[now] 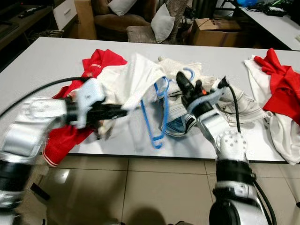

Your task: Hang hanger

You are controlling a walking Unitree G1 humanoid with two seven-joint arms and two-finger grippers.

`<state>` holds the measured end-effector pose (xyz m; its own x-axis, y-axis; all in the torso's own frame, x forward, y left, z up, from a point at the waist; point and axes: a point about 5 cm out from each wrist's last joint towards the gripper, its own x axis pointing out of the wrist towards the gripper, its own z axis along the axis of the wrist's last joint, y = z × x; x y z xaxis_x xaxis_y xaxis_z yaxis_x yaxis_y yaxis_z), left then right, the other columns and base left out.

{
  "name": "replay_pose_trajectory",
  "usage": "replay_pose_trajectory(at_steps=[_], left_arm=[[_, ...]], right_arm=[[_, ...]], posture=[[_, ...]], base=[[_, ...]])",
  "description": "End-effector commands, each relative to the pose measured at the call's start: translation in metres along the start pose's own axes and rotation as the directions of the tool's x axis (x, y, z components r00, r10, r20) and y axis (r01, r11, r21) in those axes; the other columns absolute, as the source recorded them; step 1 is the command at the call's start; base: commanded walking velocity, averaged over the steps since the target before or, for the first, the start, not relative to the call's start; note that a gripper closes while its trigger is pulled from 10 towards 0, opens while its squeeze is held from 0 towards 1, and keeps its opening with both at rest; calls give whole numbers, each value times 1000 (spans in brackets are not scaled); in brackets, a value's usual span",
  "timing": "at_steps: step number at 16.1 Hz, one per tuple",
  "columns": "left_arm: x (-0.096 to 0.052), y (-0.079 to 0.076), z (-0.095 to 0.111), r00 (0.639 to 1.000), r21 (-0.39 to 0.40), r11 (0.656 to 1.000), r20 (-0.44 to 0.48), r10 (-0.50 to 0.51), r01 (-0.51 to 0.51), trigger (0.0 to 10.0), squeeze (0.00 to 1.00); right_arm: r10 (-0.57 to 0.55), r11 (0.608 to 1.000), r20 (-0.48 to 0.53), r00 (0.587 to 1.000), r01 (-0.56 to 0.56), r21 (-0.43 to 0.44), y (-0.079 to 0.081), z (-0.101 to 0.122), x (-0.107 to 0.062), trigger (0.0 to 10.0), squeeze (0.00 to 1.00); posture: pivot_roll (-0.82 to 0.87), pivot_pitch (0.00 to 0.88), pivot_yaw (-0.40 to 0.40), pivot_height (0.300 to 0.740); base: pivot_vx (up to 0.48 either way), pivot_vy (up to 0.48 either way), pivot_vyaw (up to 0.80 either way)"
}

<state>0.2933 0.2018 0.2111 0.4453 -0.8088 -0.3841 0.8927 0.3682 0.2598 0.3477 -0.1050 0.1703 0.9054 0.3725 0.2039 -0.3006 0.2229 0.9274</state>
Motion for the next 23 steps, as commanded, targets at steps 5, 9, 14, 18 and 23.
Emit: replay_pose_trajectory(at_steps=[5, 9, 14, 18, 23], left_arm=[[-7, -10, 14, 982, -124, 982, 144, -124, 142, 0, 0], [24, -18, 27, 947, -159, 962, 272, -172, 221, 0, 0], [77, -34, 36, 916, -200, 947, 366, -166, 252, 0, 0], [107, -51, 62, 817, -345, 877, 571, -87, 335, 0, 0], [109, -58, 84, 693, -478, 735, 721, 14, 481, 0, 0]], right_arm=[[-14, 998, 130, 991, 6, 59, 11, -7, 28, 0, 0], [-44, 993, 196, 980, 22, 116, 18, -12, 45, 0, 0], [-72, 975, 265, 962, 12, 222, 27, -18, 59, 0, 0], [-109, 957, 314, 943, 14, 289, 23, -16, 61, 0, 0], [-172, 948, 369, 913, 51, 314, 17, -13, 62, 0, 0]], posture=[[10, 0, 40, 740], [20, 0, 45, 740], [28, 0, 40, 740], [29, 0, 15, 740], [39, 0, -10, 740]], base=[[0, 0, 0], [0, 0, 0], [0, 0, 0], [0, 0, 0], [0, 0, 0]])
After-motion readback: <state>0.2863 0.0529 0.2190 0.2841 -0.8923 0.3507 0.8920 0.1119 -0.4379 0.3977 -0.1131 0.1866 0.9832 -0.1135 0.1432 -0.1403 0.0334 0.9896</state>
